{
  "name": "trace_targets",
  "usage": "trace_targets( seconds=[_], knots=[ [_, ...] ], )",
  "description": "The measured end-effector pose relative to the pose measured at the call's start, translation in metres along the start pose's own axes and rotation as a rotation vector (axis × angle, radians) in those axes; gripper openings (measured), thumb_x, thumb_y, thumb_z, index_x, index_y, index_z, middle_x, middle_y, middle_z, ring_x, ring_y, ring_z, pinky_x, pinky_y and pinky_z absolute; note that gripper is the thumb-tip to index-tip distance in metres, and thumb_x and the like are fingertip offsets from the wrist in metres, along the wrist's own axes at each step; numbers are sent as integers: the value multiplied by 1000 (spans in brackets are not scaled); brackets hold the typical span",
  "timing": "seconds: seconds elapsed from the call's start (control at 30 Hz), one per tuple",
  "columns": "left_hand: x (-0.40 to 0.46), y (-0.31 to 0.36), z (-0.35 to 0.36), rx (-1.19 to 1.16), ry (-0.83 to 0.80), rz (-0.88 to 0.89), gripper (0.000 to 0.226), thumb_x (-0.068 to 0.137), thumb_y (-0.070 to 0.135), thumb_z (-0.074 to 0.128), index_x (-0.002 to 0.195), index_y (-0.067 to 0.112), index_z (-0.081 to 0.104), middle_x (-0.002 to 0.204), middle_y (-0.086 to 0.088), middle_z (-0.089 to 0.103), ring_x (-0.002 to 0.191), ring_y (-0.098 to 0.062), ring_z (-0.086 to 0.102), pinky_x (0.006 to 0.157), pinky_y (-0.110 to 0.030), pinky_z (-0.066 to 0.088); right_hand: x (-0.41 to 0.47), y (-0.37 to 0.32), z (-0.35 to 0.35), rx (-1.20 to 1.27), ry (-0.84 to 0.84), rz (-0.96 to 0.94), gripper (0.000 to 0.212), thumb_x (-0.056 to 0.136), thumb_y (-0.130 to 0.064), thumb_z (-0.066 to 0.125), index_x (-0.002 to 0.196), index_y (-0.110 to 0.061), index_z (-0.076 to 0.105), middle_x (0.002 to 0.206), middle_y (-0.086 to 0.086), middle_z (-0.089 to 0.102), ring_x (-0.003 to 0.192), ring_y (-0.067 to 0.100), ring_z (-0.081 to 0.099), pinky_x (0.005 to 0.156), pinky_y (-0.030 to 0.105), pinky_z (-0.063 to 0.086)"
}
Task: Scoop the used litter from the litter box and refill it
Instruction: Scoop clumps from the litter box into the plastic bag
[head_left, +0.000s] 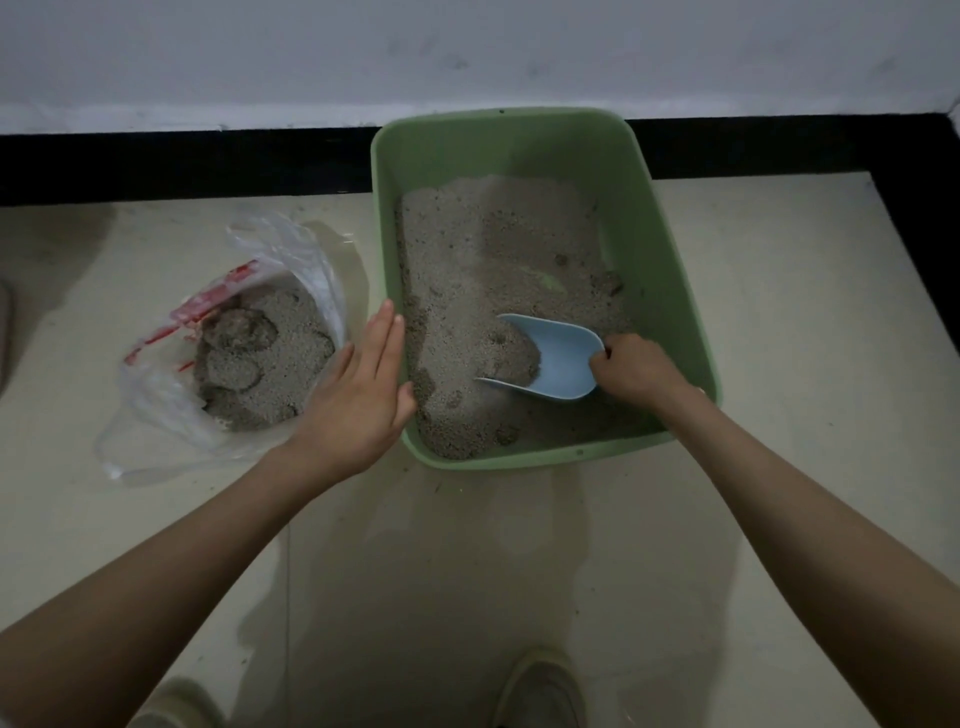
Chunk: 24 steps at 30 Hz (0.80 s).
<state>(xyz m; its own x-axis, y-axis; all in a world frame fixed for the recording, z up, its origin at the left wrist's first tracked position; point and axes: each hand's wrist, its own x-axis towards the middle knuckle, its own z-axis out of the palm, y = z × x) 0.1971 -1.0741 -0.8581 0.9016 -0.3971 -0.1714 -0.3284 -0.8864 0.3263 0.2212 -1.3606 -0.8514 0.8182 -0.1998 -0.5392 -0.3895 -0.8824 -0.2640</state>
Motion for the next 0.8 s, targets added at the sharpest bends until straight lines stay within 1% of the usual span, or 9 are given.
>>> trace_targets(
  seconds=[0.07, 0.13, 0.2, 0.27, 0.4, 0.5, 0.6, 0.7, 0.8],
  knots=[
    [0, 0, 1, 4, 8, 3, 80, 80, 47, 3, 147, 4, -3, 156, -9, -12, 135, -6, -13, 117, -37, 7, -2, 1, -1, 1, 28, -35, 34, 91, -15, 38, 58, -14, 35, 63, 7, 40, 73, 26, 43, 64, 31, 31],
    [1, -1, 1, 11, 15, 6, 79, 80, 46, 4, 147, 3, -2, 156, -11, -10, 136, -7, -11, 117, -38, 8, -4, 1, -2, 2, 55, -56, 35, 91, -14, 39, 56, -14, 35, 65, 10, 44, 71, 26, 44, 62, 31, 32],
    [1, -1, 2, 14, 12, 4, 79, 81, 46, 5, 147, 3, -1, 156, -11, -10, 140, -11, -8, 117, -38, 8, -6, 2, -2, 21, 67, -75, 32, 91, -14, 40, 59, -8, 40, 69, 14, 48, 69, 27, 45, 61, 31, 32],
    [1, -1, 2, 30, 11, 2, 79, 81, 46, 5, 147, 3, -1, 156, -11, -9, 143, -17, -2, 116, -38, 8, -7, 3, -1, 52, 67, -101, 28, 91, -13, 41, 64, -6, 43, 68, 15, 49, 68, 26, 45, 61, 31, 31],
    [1, -2, 3, 42, 6, 5, 79, 80, 45, 5, 146, 2, 1, 156, -13, -7, 144, -20, 1, 117, -39, 10, -7, -3, 3, 101, 24, -185, 31, 93, -14, 41, 63, -9, 37, 58, 6, 37, 61, 21, 35, 54, 30, 20],
    [2, -1, 3, 40, -5, -2, 81, 78, 47, 2, 147, 3, -3, 156, -11, -11, 143, -17, -6, 118, -39, 6, -6, -10, 7, 153, -33, -230, 28, 95, -16, 41, 68, -7, 41, 63, 9, 38, 56, 17, 29, 52, 30, 17],
    [1, 1, 2, 51, -13, -30, 82, 75, 49, -2, 146, 8, -9, 155, -5, -17, 136, -7, -18, 114, -36, -7, -5, -11, 13, 202, -76, -236, 30, 98, -18, 40, 70, -7, 43, 61, 3, 37, 54, 12, 30, 51, 28, 20],
    [0, 1, 2, 53, 2, -37, 82, 75, 49, -2, 147, 10, -8, 155, -4, -17, 137, -7, -17, 112, -35, -8, -5, -10, 17, 221, -73, -244, 33, 99, -20, 39, 67, -11, 41, 63, 0, 37, 56, 11, 32, 51, 25, 22],
    [0, -1, 3, 41, -8, -42, 81, 75, 49, -2, 147, 11, -10, 155, -2, -19, 136, -6, -19, 112, -35, -9, -8, -10, 14, 345, -43, -211, 32, 100, -19, 37, 69, -10, 40, 63, 1, 35, 57, 13, 31, 52, 26, 22]
  ],
)
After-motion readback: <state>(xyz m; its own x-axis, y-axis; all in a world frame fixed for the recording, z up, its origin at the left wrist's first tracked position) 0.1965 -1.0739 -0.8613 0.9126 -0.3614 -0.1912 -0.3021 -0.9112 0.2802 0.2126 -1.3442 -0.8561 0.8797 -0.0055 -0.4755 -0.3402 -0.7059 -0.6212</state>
